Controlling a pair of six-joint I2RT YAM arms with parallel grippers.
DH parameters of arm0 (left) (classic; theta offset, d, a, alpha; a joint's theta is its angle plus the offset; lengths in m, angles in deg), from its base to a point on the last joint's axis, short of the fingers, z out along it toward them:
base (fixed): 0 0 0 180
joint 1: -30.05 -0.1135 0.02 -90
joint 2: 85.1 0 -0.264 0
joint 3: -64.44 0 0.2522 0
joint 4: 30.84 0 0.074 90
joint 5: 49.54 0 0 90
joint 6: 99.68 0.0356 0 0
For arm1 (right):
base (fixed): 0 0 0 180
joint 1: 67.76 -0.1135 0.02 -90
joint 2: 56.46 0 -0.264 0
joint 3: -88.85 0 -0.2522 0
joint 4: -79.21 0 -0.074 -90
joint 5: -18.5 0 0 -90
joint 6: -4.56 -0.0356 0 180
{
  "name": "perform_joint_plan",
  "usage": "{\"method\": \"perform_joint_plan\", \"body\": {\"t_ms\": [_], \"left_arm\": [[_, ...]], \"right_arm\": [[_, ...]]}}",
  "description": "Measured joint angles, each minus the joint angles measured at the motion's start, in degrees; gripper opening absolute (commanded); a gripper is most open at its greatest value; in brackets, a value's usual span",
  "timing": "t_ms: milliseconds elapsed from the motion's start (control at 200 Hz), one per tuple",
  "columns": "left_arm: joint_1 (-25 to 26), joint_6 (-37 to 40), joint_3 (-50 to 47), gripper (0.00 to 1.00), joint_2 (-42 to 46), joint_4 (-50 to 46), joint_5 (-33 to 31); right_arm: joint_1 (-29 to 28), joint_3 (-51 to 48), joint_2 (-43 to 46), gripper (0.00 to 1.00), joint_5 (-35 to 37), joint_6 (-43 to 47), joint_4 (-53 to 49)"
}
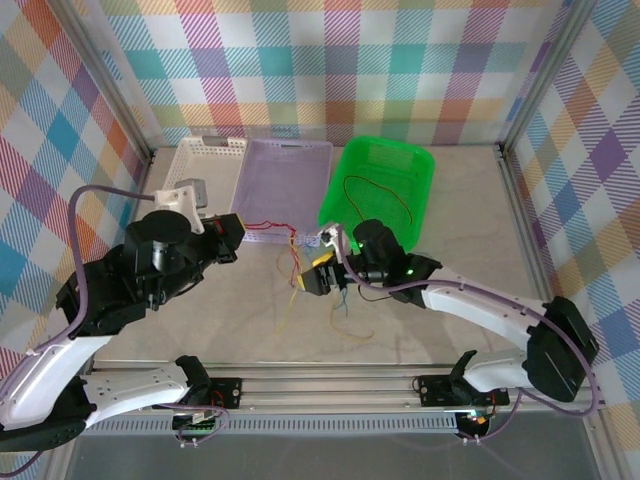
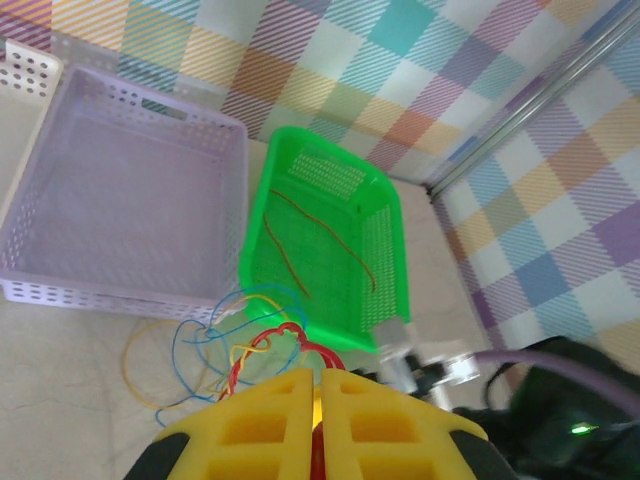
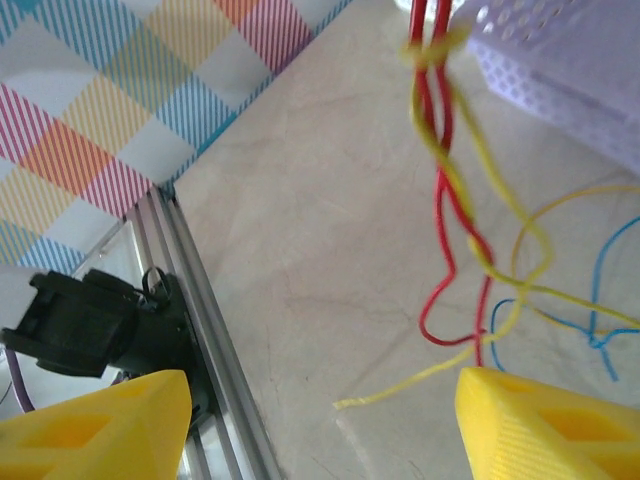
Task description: Untangle the cables
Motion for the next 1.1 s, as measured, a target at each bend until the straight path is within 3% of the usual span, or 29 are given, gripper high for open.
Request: {"method": "perform_joint_plan", "body": {"t_ms": [225,465,755,1100], "left_arm": [[0.0,-2.0,0.7,0.00,1.4,1.5,0.0],[0.0,-3.0,0.7,0.00,2.3,2.3,0.3],[0.0,-3.4,0.9,0.00,2.4,3.0,1.5],[0.0,-4.3,1.0,0.00,2.7,3.0,2.0]], "right_arm": [[-4.3,-3.5,-6.5,0.66,3.0,-1.9,4.9],[-8.4,-7.2,-6.6,0.65,9.9,-2.7,9.6],[-9.2,-14.4,-0.2,0.65,21.8,-1.5,11.4],[-9.1,-14.4,-6.3,0.61,23.9,-1.9,15.3]]}}
